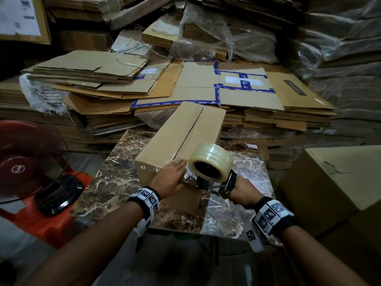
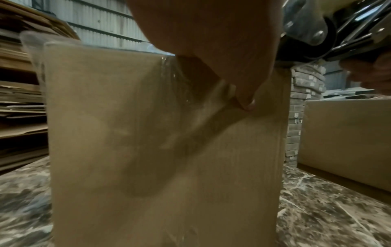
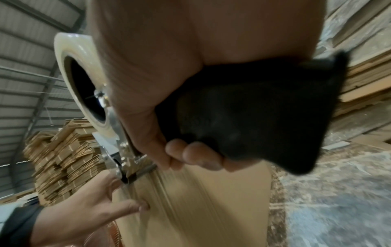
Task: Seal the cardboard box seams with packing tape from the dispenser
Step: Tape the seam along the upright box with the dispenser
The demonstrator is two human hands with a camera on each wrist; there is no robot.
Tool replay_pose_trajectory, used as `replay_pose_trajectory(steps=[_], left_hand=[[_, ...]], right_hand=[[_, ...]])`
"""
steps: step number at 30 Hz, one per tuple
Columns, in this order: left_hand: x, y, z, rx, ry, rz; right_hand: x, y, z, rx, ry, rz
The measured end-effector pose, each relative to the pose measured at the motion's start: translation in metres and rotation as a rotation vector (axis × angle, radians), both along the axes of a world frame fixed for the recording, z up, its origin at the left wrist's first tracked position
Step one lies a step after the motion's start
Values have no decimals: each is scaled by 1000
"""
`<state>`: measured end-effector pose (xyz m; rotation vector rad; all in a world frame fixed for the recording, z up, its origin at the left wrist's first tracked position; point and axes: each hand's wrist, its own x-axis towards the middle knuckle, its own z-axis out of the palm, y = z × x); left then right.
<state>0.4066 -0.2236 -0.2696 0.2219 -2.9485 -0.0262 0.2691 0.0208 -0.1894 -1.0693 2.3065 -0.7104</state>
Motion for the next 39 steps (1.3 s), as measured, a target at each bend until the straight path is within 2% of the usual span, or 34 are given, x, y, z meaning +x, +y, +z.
replay_pose_trajectory(steps=[2,7,16,18,20,23,25,27,32,36,37,39], left_hand=[[2,0,-3,39,53,-11],[1,-5,-7,3,178,-72],[0,-7,-12,50,170,-85],[0,-7,-12,60,171,-92],[0,-8,-12,61,185,-99],[0,-7,-12,47,215,-108],[0,-5,-12,28,224,-96],[0,-3,-11,26,218,-86],[0,-2,-8,69,179,-62],[-1,-2,-8,50,178,-54],[-2,-2,-8,50,175,-51],[-2,-2,-9,41,161,-40]], right_hand=[[1,2,-3,-14,7,22],[-5,11,-14,-39,-23,16],[-20,72,-21,-91,-19,46],[-20,79,-22,-131,-47,51],[-22,79,-28,-136,-1,72],[-27,70,-37,-3,111,81],[-31,60,-42,95,110,80],[-33,49,-48,135,86,68],[-33,33,-62,88,-21,-18],[-45,49,-92,257,-17,-111],[-44,54,-103,256,-91,-175],[-38,59,-120,113,-350,-340]])
